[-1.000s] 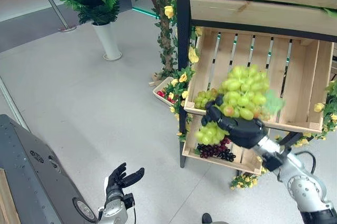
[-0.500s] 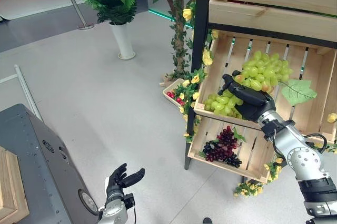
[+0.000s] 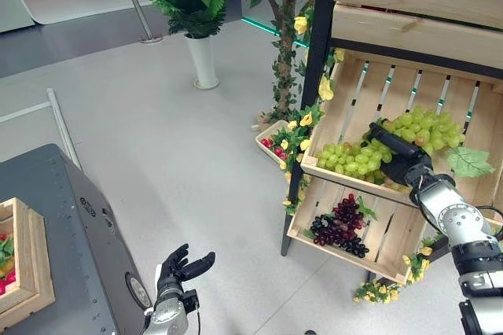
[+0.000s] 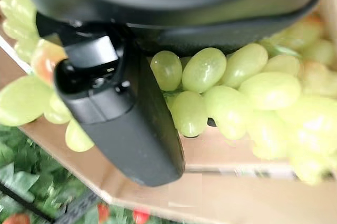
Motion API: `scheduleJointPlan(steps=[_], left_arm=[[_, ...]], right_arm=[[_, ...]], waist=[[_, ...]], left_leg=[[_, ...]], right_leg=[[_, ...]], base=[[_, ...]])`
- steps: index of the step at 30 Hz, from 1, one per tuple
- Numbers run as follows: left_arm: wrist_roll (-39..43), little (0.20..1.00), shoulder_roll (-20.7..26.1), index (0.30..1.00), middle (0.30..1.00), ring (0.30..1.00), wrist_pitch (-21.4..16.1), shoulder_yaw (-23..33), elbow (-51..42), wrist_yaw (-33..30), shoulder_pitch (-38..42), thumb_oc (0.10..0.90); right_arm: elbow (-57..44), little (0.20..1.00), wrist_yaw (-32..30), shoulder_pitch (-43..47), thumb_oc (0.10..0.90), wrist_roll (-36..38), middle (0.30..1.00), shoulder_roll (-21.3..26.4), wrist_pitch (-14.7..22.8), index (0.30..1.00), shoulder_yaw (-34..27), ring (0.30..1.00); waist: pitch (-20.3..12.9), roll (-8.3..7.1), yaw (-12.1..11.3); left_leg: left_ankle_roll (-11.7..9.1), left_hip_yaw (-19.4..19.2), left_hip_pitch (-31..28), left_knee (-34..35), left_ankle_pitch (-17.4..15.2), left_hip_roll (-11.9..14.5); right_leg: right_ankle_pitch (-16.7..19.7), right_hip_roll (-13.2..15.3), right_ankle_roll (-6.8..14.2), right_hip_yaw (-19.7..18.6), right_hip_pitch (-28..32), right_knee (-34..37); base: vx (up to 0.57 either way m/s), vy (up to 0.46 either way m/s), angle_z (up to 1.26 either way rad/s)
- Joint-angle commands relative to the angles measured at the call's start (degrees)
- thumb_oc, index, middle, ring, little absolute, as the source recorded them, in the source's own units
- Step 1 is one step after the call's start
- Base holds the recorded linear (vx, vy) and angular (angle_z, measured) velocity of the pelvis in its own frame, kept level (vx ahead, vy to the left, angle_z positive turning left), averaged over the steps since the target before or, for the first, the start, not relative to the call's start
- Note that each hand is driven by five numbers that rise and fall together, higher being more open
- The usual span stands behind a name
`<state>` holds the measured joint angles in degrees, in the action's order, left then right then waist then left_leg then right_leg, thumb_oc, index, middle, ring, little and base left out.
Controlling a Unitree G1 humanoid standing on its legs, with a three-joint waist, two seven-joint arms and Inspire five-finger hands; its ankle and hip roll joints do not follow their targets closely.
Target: Pick up the fruits from the basket on one side to the basket on the other side
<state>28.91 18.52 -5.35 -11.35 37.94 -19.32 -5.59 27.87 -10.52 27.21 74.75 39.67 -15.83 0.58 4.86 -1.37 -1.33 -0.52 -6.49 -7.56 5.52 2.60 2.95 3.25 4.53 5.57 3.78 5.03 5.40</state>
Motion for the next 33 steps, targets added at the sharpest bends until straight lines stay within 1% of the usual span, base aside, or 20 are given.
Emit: scheduleJointPlan(steps=[1,5,7,10,13,16,18,22,23,24,25,26,27,28,29,33], left_arm=[[-0.4,0.900,4.6,0.900,0.900,0.900,-2.9,-1.9,-2.7,-0.1,6.5,0.800],[-0.3,0.900,4.8,0.900,0.900,0.900,-2.8,-2.7,-2.5,0.1,7.0,0.800],[-0.1,0.900,5.0,0.900,0.900,0.900,-2.6,-3.1,-2.6,-0.1,7.1,0.800],[0.3,0.900,4.9,0.900,0.900,0.900,-2.9,-3.5,-2.1,-0.1,7.4,0.800],[0.5,0.900,4.6,0.900,0.900,0.900,-3.2,-3.7,-1.4,-0.1,7.5,0.800],[0.5,0.900,4.5,0.900,0.900,0.900,-3.5,-3.9,-0.8,-0.2,7.6,0.800],[0.4,0.900,4.5,0.900,0.900,0.900,-3.8,-3.6,-0.3,0.1,7.4,0.800],[0.3,0.900,4.7,0.900,0.900,0.900,-3.7,-3.4,-0.6,0.5,7.3,0.800],[0.3,0.900,4.7,0.900,0.900,0.900,-3.9,-3.5,-0.6,0.5,7.2,0.800],[0.3,0.900,4.6,0.900,0.900,0.900,-4.0,-3.4,-0.7,0.5,7.2,0.800],[0.3,0.900,4.6,0.900,0.900,0.900,-4.0,-3.4,-0.7,0.5,7.3,0.800],[0.2,0.900,4.6,0.900,0.900,0.900,-4.0,-3.3,-0.7,0.6,7.2,0.800],[0.2,0.900,4.6,0.900,0.900,0.900,-4.1,-3.2,-0.7,0.6,7.2,0.800],[0.2,0.900,4.6,0.900,0.900,0.900,-3.9,-3.0,-1.0,0.7,7.1,0.800],[0.0,0.900,4.7,0.900,0.900,0.900,-3.7,-2.7,-1.2,0.7,7.1,0.800],[-0.4,0.900,4.6,0.900,0.900,0.900,-3.5,-2.0,-1.1,0.9,7.2,0.800]], right_arm=[[9.6,0.300,-4.6,9.8,0.400,-2.4,0.300,10.2,8.2,0.300,-5.1,0.300],[12.8,0.300,-5.3,14.6,0.400,-7.7,0.300,13.9,7.9,0.300,-1.8,0.300],[13.5,0.300,-5.8,17.3,0.400,-12.8,0.300,16.3,7.7,0.300,0.4,0.300],[15.1,0.300,-5.2,21.8,0.400,-19.8,0.300,19.5,5.7,0.300,4.1,0.300],[18.1,0.300,-0.9,26.5,0.400,-28.9,0.300,23.1,3.6,0.300,9.5,0.300],[18.8,0.300,2.0,29.3,0.400,-34.7,0.300,24.8,2.9,0.300,13.4,0.300],[18.5,0.300,3.9,30.7,0.400,-38.5,0.300,25.8,3.0,0.300,15.9,0.300],[16.8,0.300,7.0,32.5,0.400,-45.9,0.300,27.2,4.6,0.300,20.2,0.300],[15.6,0.300,7.1,32.9,0.400,-47.3,0.300,27.4,4.1,0.300,21.3,0.300],[14.2,0.300,8.4,33.6,0.400,-50.9,0.300,27.9,3.9,0.300,23.4,0.300],[14.0,0.300,8.9,33.8,0.400,-51.9,0.300,28.1,3.9,0.300,23.9,0.300],[12.6,0.300,11.4,34.4,0.400,-54.1,0.300,28.8,2.8,0.300,26.2,0.300],[12.6,0.300,11.6,34.5,0.400,-54.3,0.300,28.9,2.7,0.300,26.4,0.300],[11.5,0.300,13.7,34.4,0.400,-56.3,0.300,29.6,2.3,0.300,28.0,0.300],[11.0,0.300,15.4,34.4,0.400,-57.5,0.300,29.9,2.7,0.300,29.0,0.300],[9.9,0.300,20.7,34.1,0.400,-59.2,0.300,30.4,1.8,0.300,31.6,0.300]], waist=[[-1.0,-1.81,-0.6],[-1.0,-2.06,-1.0],[-1.0,-2.30,-1.1],[-1.1,-2.66,-1.3],[-1.3,-3.04,-1.5],[-1.5,-3.35,-1.6],[-1.6,-3.57,-1.6],[-1.6,-3.78,-1.7],[-1.5,-3.88,-1.7],[-1.5,-3.93,-1.6],[-1.6,-3.93,-1.6],[-1.6,-4.06,-1.5],[-1.6,-4.04,-1.5],[-1.6,-4.14,-1.4],[-1.6,-4.26,-1.4],[-1.5,-4.57,-1.4]], left_leg=[[1.3,3.3,-1.0,-0.5,-5.0,-2.3],[1.1,3.6,-0.9,-0.5,-4.9,-2.4],[1.0,3.7,-0.8,-0.5,-4.8,-2.4],[1.0,4.0,-0.6,-0.5,-4.7,-2.5],[0.8,4.1,-0.3,-0.5,-4.5,-2.5],[0.9,4.2,-0.1,-0.5,-4.4,-2.5],[0.8,4.2,-0.1,-0.5,-4.3,-2.5],[0.8,4.2,0.0,-0.5,-4.2,-2.5],[0.8,4.2,0.1,-0.5,-4.2,-2.5],[0.8,4.2,0.2,-0.5,-4.2,-2.6],[0.8,4.2,0.2,-0.5,-4.2,-2.6],[0.8,4.1,0.2,-0.5,-4.2,-2.6],[0.8,4.1,0.2,-0.5,-4.2,-2.6],[0.8,4.1,0.2,-0.5,-4.3,-2.6],[0.9,4.0,0.2,-0.5,-4.3,-2.6],[0.9,3.8,0.3,-0.5,-4.2,-2.6]], right_leg=[[-1.5,-2.1,-3.9,2.2,2.5,-0.4],[-1.4,-2.2,-3.9,2.3,2.5,-0.4],[-1.4,-2.3,-3.9,2.4,2.5,-0.4],[-1.5,-2.4,-3.9,2.3,2.3,-0.4],[-1.5,-2.4,-3.9,2.5,2.2,-0.4],[-1.5,-2.4,-3.9,2.6,2.0,-0.4],[-1.5,-2.5,-3.8,2.7,2.0,-0.4],[-1.6,-2.4,-3.8,2.8,2.0,-0.4],[-1.6,-2.4,-3.8,2.8,2.0,-0.4],[-1.6,-2.4,-3.7,2.8,1.9,-0.4],[-1.6,-2.4,-3.7,2.8,1.8,-0.4],[-1.7,-2.3,-3.7,2.8,1.8,-0.4],[-1.7,-2.3,-3.7,2.8,1.8,-0.4],[-1.6,-2.3,-3.6,2.9,1.8,-0.4],[-1.6,-2.3,-3.6,2.9,1.8,-0.4],[-1.6,-2.2,-3.5,3.1,1.7,-0.4]], base=[[-0.03,0.007,0.03],[0.00,0.000,0.00],[0.00,0.000,0.00],[0.00,0.000,0.00],[0.00,0.000,0.00],[0.00,0.000,0.00],[0.00,0.000,0.00],[0.00,0.000,0.00],[0.00,0.000,0.00],[0.00,0.000,0.00],[0.00,0.000,0.00],[0.00,0.000,0.00],[0.00,0.000,0.00],[0.00,0.000,0.00],[0.00,0.000,0.00],[0.00,0.000,0.00]])
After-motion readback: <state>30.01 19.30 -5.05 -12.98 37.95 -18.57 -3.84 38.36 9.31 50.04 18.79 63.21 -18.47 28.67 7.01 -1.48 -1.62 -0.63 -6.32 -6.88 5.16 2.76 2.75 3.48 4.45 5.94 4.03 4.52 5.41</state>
